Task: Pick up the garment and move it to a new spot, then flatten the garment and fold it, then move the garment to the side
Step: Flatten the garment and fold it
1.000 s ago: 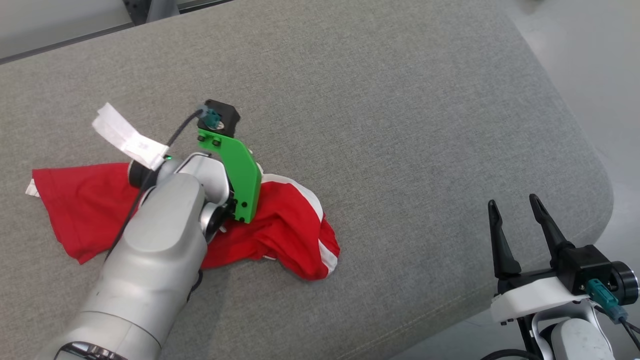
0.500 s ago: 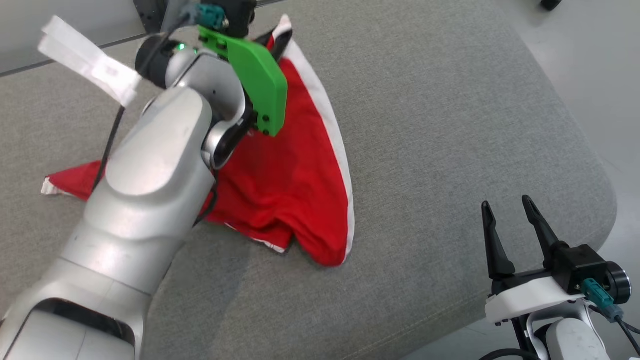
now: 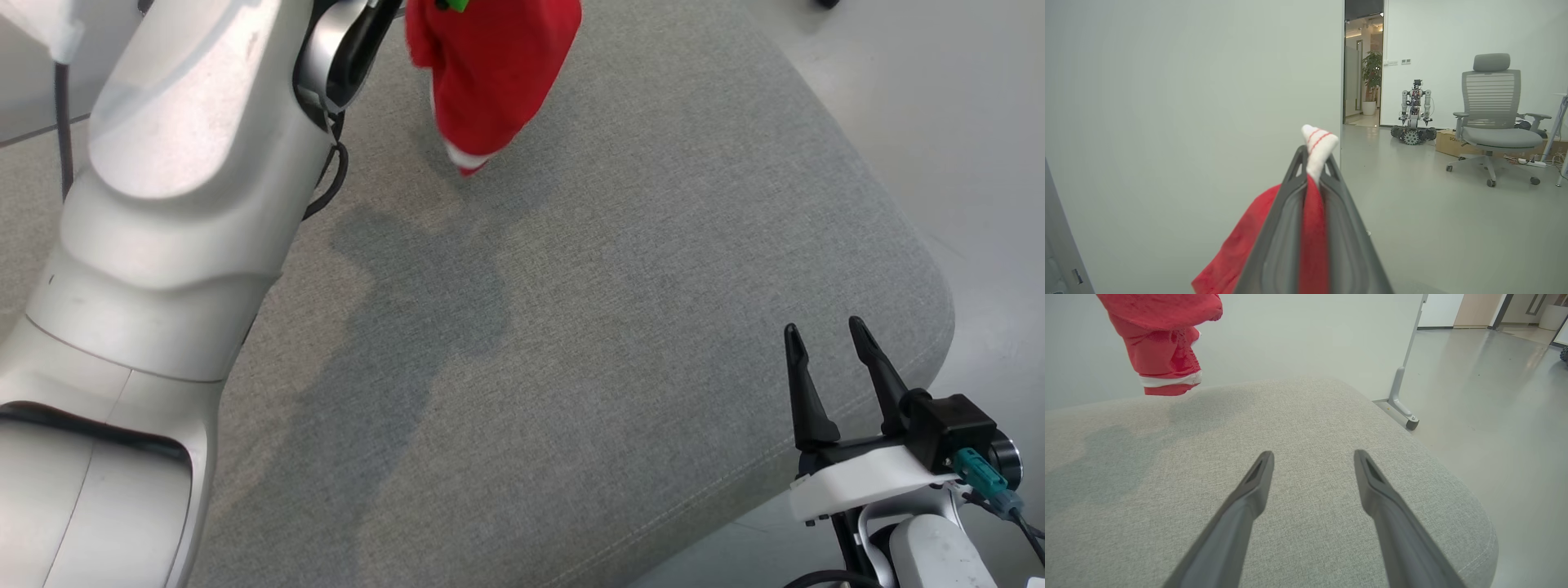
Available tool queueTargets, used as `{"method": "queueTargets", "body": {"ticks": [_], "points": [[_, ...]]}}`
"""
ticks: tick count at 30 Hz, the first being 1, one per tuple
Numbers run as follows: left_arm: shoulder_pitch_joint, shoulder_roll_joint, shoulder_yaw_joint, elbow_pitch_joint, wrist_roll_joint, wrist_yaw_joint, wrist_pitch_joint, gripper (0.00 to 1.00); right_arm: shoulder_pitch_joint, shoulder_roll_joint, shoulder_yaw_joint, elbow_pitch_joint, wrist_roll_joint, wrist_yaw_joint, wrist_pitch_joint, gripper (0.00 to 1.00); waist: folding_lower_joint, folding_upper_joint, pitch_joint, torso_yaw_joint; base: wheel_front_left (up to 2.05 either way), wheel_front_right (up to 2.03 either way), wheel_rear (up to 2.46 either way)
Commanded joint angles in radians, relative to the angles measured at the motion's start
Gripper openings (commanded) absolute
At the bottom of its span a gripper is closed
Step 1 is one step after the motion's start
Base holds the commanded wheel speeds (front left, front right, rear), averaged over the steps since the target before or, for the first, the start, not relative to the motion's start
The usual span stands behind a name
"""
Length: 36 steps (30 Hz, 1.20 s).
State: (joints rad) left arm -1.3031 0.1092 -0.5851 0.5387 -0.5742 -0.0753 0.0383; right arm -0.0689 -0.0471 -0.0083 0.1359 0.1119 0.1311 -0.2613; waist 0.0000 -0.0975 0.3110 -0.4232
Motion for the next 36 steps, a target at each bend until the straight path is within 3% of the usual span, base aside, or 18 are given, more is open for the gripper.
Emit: {"method": "queueTargets", "body": {"ticks": [1,5,14,20,26,32,34,35,36], "points": [[0.009,0.011,0.010,-0.018,-0.030,-0.023,-0.042,0.00,-0.008,-0.002,-0.007,0.001,0.005,-0.001,-0.001,1.00,0.0000,0.0000,0.000,0.002,0.00,0.00,0.00],[0.115,0.045,0.002,-0.054,-0.056,-0.041,-0.110,0.00,0.009,-0.002,-0.021,0.003,-0.001,-0.001,-0.001,1.00,0.0000,0.0000,-0.013,0.013,0.00,0.00,0.00],[0.698,0.194,-0.093,-0.144,-0.138,-0.056,-0.284,0.00,0.049,-0.002,-0.034,0.018,-0.044,-0.001,-0.001,1.00,0.0000,0.0000,-0.050,0.093,0.00,0.00,0.00],[0.937,0.186,-0.045,-0.163,-0.108,-0.046,-0.304,0.00,0.064,-0.002,-0.057,0.017,-0.094,-0.001,-0.001,1.00,0.0000,0.0000,-0.067,0.193,0.00,0.00,0.00],[1.084,0.124,0.054,-0.205,0.008,-0.053,-0.304,0.00,0.064,-0.003,-0.053,0.024,-0.128,-0.001,-0.001,1.00,0.0000,0.0000,-0.089,0.268,0.00,0.00,0.00],[1.197,0.043,0.189,-0.218,0.062,-0.057,-0.304,0.00,0.075,-0.003,-0.040,0.029,-0.139,-0.001,-0.001,1.00,0.0000,0.0000,-0.108,0.295,0.00,0.00,0.00],[1.220,0.024,0.213,-0.220,0.070,-0.057,-0.304,0.51,0.084,-0.003,-0.039,0.028,-0.140,-0.001,-0.001,1.00,0.0000,0.0000,-0.110,0.300,0.00,0.00,0.00],[1.228,0.019,0.221,-0.220,0.078,-0.057,-0.304,0.90,0.088,-0.003,-0.039,0.028,-0.140,-0.001,-0.001,1.00,0.0000,0.0000,-0.111,0.301,0.00,0.00,0.00],[1.238,0.016,0.227,-0.217,0.082,-0.057,-0.304,1.00,0.091,-0.003,-0.040,0.028,-0.141,-0.001,-0.001,1.00,0.0000,0.0000,-0.113,0.303,0.00,0.00,0.00]]}}
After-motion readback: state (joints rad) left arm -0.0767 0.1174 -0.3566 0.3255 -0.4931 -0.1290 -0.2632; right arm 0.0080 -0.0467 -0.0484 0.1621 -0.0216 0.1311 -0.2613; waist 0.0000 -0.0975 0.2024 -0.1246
